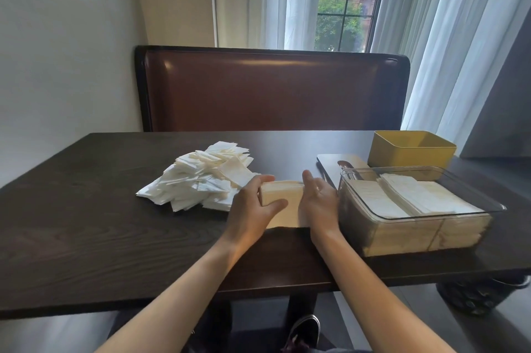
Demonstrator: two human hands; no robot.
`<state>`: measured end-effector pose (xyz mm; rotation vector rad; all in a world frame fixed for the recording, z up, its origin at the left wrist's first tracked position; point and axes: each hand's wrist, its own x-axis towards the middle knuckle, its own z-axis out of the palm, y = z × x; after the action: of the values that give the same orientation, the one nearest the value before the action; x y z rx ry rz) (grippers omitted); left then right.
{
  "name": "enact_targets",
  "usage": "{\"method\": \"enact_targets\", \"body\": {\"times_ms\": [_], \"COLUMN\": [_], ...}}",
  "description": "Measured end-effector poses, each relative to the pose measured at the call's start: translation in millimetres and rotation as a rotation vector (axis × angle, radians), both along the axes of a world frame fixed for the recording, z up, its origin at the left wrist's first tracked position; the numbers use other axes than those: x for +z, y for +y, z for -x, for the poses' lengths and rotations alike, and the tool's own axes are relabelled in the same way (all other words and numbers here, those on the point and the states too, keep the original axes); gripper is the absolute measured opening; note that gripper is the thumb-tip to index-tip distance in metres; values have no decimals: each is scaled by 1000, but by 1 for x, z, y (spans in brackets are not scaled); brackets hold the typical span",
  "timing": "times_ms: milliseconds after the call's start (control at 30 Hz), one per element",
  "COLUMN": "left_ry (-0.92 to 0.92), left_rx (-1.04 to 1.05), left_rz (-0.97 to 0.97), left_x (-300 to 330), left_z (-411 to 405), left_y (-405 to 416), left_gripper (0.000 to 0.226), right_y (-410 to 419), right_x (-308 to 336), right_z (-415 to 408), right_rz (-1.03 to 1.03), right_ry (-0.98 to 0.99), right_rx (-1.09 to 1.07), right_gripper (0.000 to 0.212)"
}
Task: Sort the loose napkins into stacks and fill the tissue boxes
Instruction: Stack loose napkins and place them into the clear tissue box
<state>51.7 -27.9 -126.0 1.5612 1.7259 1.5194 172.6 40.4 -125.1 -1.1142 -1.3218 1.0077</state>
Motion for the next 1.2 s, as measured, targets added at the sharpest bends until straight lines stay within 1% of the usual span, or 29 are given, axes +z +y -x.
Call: {"method": "enact_targets", "body": {"times_ms": [100, 167, 233, 267, 333, 433, 500, 600, 733, 800, 867, 933, 1033, 1067, 1100, 1167, 1200], "left_ry": [67, 82, 123, 153, 192, 164, 144, 163, 180, 149, 47, -69, -190, -209, -202, -193, -216], "left_rx": [22, 2, -39, -60, -87, -91, -75, -110, -175, -205, -256, -285, -267, -246, -216, -164, -166], "left_rz": [-16, 32, 71, 78, 82, 77, 43, 49, 105, 120, 123, 104, 21, -9, -34, -57, -54], "left_x": [1, -1, -4, -4, -3, -2, -1, 0, -2, 1, 7, 15, 29, 33, 37, 47, 54], "left_z": [-1, -2, -2, -1, 3, 7, 9, 10, 12, 14, 14, 12, 7, 6, 6, 6, 6], "left_y": [-3, -4, -4, -4, -4, -5, -5, -6, -9, -11, -13, -16, -17, -16, -14, -7, -5], "left_gripper": [43, 50, 60, 61, 56, 49, 45, 45, 47, 44, 39, 36, 37, 39, 36, 22, 17], "right_y": [-4, -6, -7, -7, -7, -9, -10, -15, -19, -21, -25, -31, -41, -45, -47, -51, -53], "right_x": [2, 1, 0, 0, 1, 4, 6, 7, 4, 5, 8, 11, 24, 30, 37, 51, 58], "right_z": [3, 4, 3, 2, 1, 1, 1, 0, 2, 2, 0, -2, -6, -9, -13, -21, -26], "right_rz": [44, 98, 129, 130, 133, 121, 136, 140, 124, 122, 97, 63, 38, 34, 22, 4, 4], "right_ry": [14, 6, 0, 5, 18, -12, 2, 24, -32, -35, -38, -43, -30, -32, -41, -80, -87], "right_rx": [13, 37, 55, 57, 62, 80, 104, 95, 68, 80, 71, 69, 109, 129, 143, 157, 167], "right_gripper": [28, 25, 27, 28, 28, 30, 31, 33, 42, 42, 37, 37, 54, 54, 49, 34, 29]}}
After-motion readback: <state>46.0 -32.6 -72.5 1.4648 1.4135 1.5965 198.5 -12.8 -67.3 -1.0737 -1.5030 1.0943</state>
